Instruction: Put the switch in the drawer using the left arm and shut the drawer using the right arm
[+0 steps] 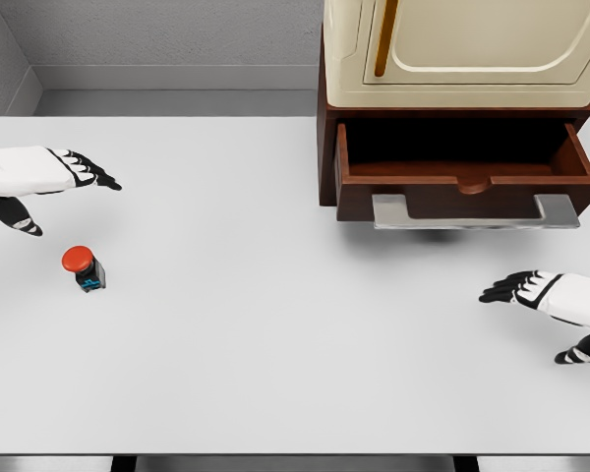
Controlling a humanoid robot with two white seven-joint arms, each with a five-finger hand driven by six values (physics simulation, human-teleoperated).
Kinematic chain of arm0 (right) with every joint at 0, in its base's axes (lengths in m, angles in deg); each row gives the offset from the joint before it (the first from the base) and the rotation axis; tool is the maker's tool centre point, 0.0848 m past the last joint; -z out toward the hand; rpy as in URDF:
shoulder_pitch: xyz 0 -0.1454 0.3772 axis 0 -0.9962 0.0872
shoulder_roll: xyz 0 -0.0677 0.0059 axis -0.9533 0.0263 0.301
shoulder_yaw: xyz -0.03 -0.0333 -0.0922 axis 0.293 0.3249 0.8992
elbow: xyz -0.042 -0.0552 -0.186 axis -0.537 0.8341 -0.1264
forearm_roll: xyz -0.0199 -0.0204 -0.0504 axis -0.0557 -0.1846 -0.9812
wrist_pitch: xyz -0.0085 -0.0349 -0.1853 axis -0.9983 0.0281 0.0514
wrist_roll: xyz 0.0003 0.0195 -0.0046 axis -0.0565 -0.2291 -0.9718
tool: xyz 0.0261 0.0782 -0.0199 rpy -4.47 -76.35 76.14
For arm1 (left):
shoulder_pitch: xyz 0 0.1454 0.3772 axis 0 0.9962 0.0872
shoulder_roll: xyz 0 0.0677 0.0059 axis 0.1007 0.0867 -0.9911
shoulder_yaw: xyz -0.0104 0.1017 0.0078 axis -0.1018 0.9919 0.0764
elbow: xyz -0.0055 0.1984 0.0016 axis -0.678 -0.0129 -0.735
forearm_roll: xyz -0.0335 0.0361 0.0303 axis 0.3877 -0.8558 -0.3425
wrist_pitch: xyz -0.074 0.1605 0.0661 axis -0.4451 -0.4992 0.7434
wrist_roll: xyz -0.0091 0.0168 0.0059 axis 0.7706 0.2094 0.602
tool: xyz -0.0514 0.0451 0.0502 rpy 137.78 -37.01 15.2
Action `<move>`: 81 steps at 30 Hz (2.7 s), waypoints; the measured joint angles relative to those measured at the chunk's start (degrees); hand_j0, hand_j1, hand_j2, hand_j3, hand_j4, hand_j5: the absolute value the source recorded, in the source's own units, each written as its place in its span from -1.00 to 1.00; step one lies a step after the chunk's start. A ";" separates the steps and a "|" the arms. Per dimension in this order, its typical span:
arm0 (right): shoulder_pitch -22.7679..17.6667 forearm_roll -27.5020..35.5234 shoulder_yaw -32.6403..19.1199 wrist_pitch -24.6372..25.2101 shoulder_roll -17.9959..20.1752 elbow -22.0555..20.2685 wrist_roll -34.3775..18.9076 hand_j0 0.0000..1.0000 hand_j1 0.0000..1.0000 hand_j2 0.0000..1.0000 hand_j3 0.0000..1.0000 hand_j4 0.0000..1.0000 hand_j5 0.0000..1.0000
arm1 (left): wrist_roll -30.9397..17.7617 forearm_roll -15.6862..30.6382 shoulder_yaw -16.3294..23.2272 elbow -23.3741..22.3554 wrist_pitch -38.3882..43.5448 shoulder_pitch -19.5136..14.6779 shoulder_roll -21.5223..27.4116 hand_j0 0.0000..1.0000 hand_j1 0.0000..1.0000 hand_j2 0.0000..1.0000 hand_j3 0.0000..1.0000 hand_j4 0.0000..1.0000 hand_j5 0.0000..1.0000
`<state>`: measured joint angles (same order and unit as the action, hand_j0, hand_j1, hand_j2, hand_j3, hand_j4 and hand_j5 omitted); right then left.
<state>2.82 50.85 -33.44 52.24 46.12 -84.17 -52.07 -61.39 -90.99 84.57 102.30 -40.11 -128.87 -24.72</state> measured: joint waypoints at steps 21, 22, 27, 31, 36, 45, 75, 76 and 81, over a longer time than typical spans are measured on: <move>-8.26 0.07 -14.78 -0.02 -0.71 0.15 0.00 0.27 0.27 0.27 0.27 0.27 0.27 | 0.00 -0.93 6.79 9.56 0.01 0.88 4.90 0.89 0.89 0.89 0.89 0.89 0.89; -8.96 0.11 -15.92 -0.02 -1.05 0.14 0.00 0.27 0.27 0.27 0.27 0.27 0.27 | 0.00 -0.92 7.06 10.03 0.01 0.88 4.94 0.89 0.89 0.89 0.89 0.89 0.89; -9.23 0.36 -18.25 0.00 -1.47 0.07 0.00 0.30 0.30 0.30 0.30 0.30 0.30 | 0.00 -1.56 8.15 10.92 0.01 0.97 5.06 0.86 0.86 0.86 0.86 0.86 0.86; -9.14 0.43 -18.40 -0.01 -1.59 0.05 0.00 0.33 0.33 0.33 0.33 0.33 0.33 | 0.01 -2.21 8.45 11.00 0.01 1.32 5.02 0.79 0.79 0.79 0.79 0.79 0.79; -9.05 0.48 -18.41 -0.01 -1.30 0.07 0.00 0.38 0.38 0.38 0.38 0.38 0.38 | 0.01 -3.40 8.49 10.44 0.02 1.41 4.70 0.79 0.79 0.79 0.79 0.79 0.79; -8.88 0.52 -18.35 -0.01 -1.23 0.03 0.00 0.17 0.17 0.17 0.17 0.17 0.17 | 0.01 -4.23 8.44 9.00 0.02 1.32 4.53 0.65 0.65 0.65 0.65 0.65 0.65; -3.87 0.70 -13.62 -0.01 0.08 0.00 0.00 0.15 0.15 0.15 0.15 0.15 0.15 | 0.00 -4.98 9.00 9.60 0.01 1.49 4.65 -0.23 -0.23 -0.23 -0.23 -0.23 -0.23; -3.87 1.05 -13.59 -0.01 0.17 0.00 0.00 0.15 0.15 0.15 0.15 0.15 0.15 | 0.00 -4.98 9.00 9.61 0.01 1.49 4.64 -0.24 -0.24 -0.24 -0.24 -0.24 -0.24; -3.87 2.06 -13.89 -0.02 0.73 0.00 0.00 0.15 0.15 0.15 0.15 0.15 0.15 | 0.01 -5.00 9.06 9.78 0.01 1.41 4.55 -0.30 -0.30 -0.30 -0.30 -0.30 -0.30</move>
<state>-1.04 52.91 -47.33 52.22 46.85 -84.17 -52.07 -61.38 -96.00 93.63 112.08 -40.10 -127.46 -20.17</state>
